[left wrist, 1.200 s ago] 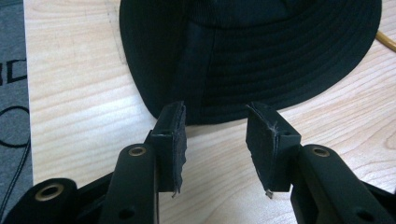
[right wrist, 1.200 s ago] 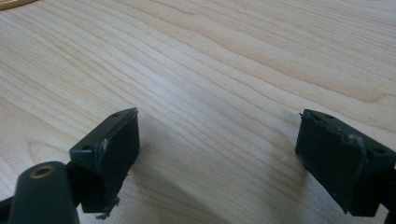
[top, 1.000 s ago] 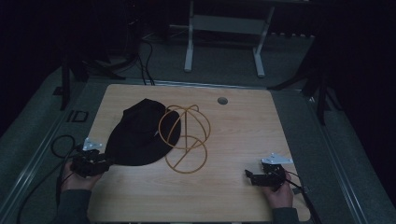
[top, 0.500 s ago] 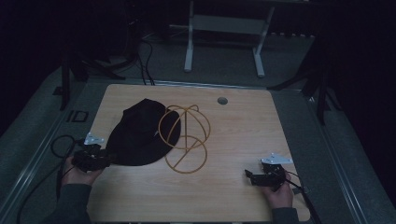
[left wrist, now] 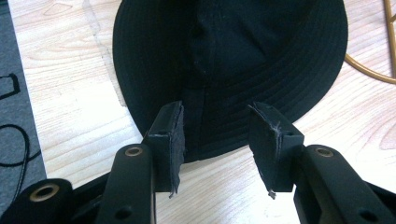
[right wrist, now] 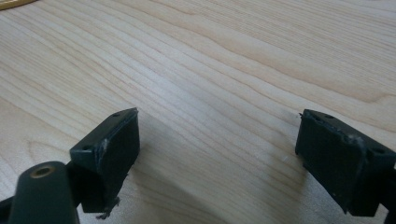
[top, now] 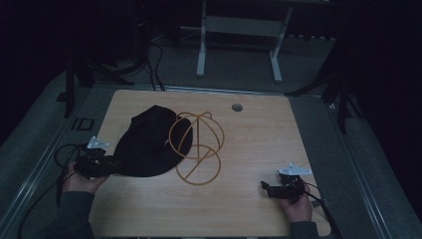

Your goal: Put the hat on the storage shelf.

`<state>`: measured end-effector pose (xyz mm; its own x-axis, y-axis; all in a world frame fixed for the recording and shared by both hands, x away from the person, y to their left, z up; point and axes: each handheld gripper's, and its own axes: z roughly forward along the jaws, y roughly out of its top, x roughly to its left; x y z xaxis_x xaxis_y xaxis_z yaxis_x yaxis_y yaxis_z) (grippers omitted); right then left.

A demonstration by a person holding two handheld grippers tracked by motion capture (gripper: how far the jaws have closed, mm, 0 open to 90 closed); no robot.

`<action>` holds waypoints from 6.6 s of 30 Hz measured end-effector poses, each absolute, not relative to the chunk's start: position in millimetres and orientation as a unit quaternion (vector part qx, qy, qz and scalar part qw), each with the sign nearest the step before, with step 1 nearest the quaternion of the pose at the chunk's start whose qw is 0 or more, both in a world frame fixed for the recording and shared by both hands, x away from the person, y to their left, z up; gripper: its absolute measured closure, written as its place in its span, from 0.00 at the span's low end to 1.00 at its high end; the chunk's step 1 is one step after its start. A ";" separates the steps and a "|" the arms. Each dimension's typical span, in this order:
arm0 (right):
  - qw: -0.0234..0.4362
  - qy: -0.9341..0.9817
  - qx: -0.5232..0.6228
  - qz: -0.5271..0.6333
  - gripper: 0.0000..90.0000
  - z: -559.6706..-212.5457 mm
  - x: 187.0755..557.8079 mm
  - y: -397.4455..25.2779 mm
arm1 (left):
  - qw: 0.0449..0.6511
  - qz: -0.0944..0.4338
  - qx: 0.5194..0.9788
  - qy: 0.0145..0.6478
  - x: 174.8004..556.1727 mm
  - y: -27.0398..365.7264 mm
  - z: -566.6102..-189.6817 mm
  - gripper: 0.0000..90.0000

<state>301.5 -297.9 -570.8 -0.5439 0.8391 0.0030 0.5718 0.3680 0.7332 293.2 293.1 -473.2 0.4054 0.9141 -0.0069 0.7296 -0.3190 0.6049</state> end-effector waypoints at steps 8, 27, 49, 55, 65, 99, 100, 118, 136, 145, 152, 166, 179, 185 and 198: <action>0.190 0.805 0.438 0.352 0.15 -570.8 301.5 -297.9 | 0.267 0.161 0.801 0.511 295.8 291.6 -470.3 0.62; 0.190 0.805 0.438 0.352 0.15 -570.9 301.2 -297.8 | 0.267 0.134 0.815 0.497 305.5 287.9 -464.3 0.62; 0.190 0.805 0.437 0.353 0.15 -571.0 300.6 -297.7 | 0.203 0.132 0.845 0.477 337.5 275.3 -443.9 0.59; 0.190 0.805 0.437 0.353 0.15 -570.9 300.5 -297.8 | 0.189 0.130 0.851 0.471 346.9 271.9 -443.8 0.59; 0.190 0.805 0.437 0.353 0.15 -571.0 300.5 -297.8 | 0.156 0.126 0.877 0.437 366.0 258.6 -437.0 0.60; 0.190 0.805 0.437 0.353 0.15 -571.0 300.5 -297.8 | 0.100 0.066 0.889 0.442 406.7 249.4 -454.1 0.98; 0.190 0.805 0.437 0.353 0.15 -571.0 300.6 -297.8 | 0.102 0.065 0.888 0.444 406.7 249.9 -453.7 0.98; 0.190 0.805 0.437 0.353 0.15 -571.0 300.6 -297.8 | 0.147 0.079 0.866 0.472 403.9 263.2 -429.5 0.99; 0.190 0.805 0.437 0.353 0.16 -570.8 300.4 -297.8 | 0.160 0.079 0.862 0.474 400.1 272.2 -415.2 0.99; 0.190 0.805 0.437 0.353 0.16 -570.9 300.5 -297.8 | 0.184 0.079 0.856 0.477 396.0 277.4 -405.1 0.99; 0.190 0.805 0.437 0.353 0.16 -570.9 300.4 -297.8 | 0.197 0.083 0.853 0.476 393.0 282.1 -394.4 0.99; 0.190 0.805 0.437 0.353 0.16 -570.9 300.4 -297.8 | 0.217 0.088 0.847 0.478 385.0 297.2 -375.3 0.99; 0.190 0.805 0.437 0.353 0.16 -570.9 300.4 -297.8 | 0.233 0.099 0.844 0.474 379.8 306.5 -360.5 0.99; 0.190 0.805 0.437 0.353 0.16 -570.9 300.4 -297.8 | 0.237 0.101 0.845 0.468 378.3 309.3 -355.9 0.99; 0.190 0.806 0.436 0.353 0.16 -570.9 300.5 -297.8 | 0.254 0.107 0.847 0.455 369.9 312.4 -342.1 0.99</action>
<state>300.5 -297.8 -570.9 -0.5471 0.8371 0.0021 0.5689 0.3700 0.7345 369.9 312.4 -342.1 0.5640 0.8243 -0.0499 0.7161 -0.4580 0.5267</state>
